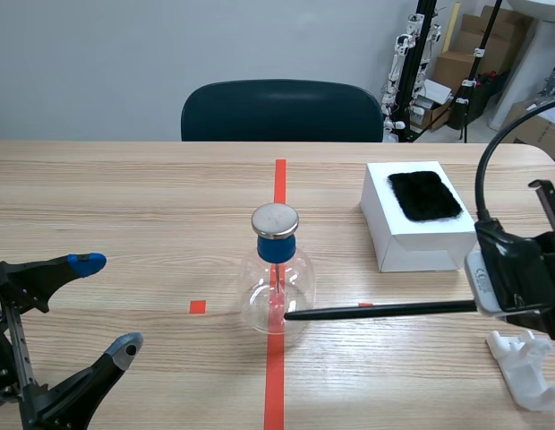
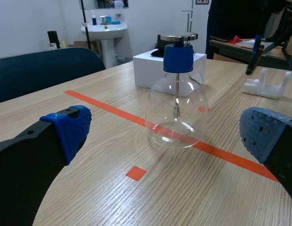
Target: Do the electroscope experiment. pick up the black charging rod
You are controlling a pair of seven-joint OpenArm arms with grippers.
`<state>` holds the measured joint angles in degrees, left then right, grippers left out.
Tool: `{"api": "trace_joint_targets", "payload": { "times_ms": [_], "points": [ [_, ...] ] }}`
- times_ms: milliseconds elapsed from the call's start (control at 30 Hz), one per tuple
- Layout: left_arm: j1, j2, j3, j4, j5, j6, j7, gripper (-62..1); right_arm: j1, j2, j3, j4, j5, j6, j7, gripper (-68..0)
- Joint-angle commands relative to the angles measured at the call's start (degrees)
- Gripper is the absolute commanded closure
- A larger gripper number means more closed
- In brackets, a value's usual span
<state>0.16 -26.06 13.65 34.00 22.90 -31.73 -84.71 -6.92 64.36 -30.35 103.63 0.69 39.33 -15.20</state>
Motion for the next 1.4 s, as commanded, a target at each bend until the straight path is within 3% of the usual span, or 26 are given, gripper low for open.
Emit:
{"api": "trace_joint_targets", "payload": {
  "times_ms": [0,200,433,533,700,800,900,1100,1367],
  "points": [
    [-0.2,-0.5,-0.1,0.9,-0.8,-0.1,-1.0,-62.3,-2.1,-0.3,4.3,1.5,-0.9,-0.2,0.4,-0.6],
    [-0.2,-0.5,-0.1,0.9,-0.8,-0.1,-1.0,-62.3,-16.0,-8.5,21.8,6.4,-11.6,-0.4,4.9,-0.6],
    [-0.2,-0.5,-0.1,0.9,-0.8,-0.1,-1.0,-62.3,-33.0,-24.5,40.3,15.3,-35.2,-7.0,20.9,-0.6],
    [-0.2,-0.5,-0.1,0.9,-0.8,-0.1,-1.0,-62.3,-39.2,-30.9,44.5,19.2,-41.7,-13.7,25.9,-0.6],
    [-0.2,-0.5,-0.1,0.9,-0.8,-0.1,-1.0,-62.3,-46.7,-41.8,45.4,21.7,-53.0,-31.7,32.3,-0.6],
    [-0.2,-0.5,-0.1,0.9,-0.8,-0.1,-1.0,-62.3,-50.2,-47.1,45.4,21.7,-57.8,-38.7,37.0,-0.6],
    [-0.2,-0.5,-0.1,0.9,-0.8,-0.1,-1.0,-62.3,-53.8,-51.2,45.0,21.6,-59.9,-42.9,41.5,-0.6],
    [-0.2,-0.5,-0.1,0.9,-0.8,-0.1,-1.0,-62.3,-59.0,-57.3,42.8,21.6,-64.8,-51.0,44.0,-0.6],
    [-0.2,-0.5,-0.1,0.9,-0.8,-0.1,-1.0,-62.3,-59.9,-60.1,40.0,16.2,-71.8,-61.1,43.9,-0.6]
  ]
}}
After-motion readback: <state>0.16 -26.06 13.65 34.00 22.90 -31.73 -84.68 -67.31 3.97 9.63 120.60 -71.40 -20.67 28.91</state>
